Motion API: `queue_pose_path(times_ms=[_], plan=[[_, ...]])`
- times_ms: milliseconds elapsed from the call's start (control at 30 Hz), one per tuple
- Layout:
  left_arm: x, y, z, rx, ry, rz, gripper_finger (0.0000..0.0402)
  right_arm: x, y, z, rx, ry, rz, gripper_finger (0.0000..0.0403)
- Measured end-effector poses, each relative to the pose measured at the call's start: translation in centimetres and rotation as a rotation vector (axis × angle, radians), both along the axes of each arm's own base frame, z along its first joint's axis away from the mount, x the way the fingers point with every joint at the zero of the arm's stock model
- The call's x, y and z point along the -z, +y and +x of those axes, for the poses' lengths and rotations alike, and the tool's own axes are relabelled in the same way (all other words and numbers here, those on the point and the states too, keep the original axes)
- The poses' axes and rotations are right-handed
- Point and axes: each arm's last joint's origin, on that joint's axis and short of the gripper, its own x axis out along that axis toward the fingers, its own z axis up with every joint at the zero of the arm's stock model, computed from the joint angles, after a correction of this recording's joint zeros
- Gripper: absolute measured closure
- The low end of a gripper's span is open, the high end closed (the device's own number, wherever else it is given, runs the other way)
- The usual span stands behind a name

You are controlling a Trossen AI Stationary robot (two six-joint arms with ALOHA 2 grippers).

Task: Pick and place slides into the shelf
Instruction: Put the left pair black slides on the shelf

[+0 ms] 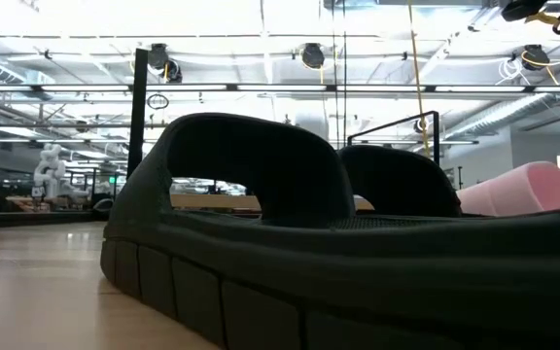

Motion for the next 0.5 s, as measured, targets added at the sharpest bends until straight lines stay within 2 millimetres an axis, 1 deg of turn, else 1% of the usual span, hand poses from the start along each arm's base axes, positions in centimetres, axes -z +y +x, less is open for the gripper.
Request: queue_pose_path(times_ms=[133, 267, 367, 500], plan=[[1.2, -3.0, 3.2, -0.032, 0.051, -0.004, 0.0149, 0.0, 0.0, 0.0, 0.000, 0.004, -0.001, 0.0177], [3.1, -4.8, 6.0, -0.037, 0.082, -0.008, 0.0149, 0.0, 0.0, 0.0, 0.000, 0.004, -0.001, 0.0177], [4.6, -5.2, 7.4, -0.051, 0.118, -0.043, 0.0149, 0.0, 0.0, 0.0, 0.000, 0.004, -0.001, 0.0177], [6.8, -4.4, 9.2, -0.091, 0.185, -0.129, 0.0149, 0.0, 0.0, 0.1, 0.000, 0.007, -0.002, 0.0177]])
